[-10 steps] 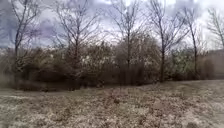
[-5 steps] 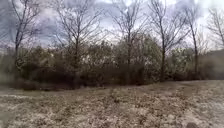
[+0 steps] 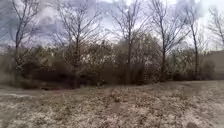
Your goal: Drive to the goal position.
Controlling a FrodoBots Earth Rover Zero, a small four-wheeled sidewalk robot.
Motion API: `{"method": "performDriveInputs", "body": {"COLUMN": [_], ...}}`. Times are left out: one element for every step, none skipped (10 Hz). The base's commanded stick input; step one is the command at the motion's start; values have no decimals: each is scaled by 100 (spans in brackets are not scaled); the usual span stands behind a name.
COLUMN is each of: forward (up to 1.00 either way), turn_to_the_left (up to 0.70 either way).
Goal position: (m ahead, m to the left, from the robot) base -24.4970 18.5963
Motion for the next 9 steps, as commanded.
{"method": "performDriveInputs", "body": {"forward": [-70, -70, -70, -70, -42, -4, 0, 0, 0], "turn_to_the_left": [0, 0, 0, 0, 0, 0, 0, 0, 0]}}
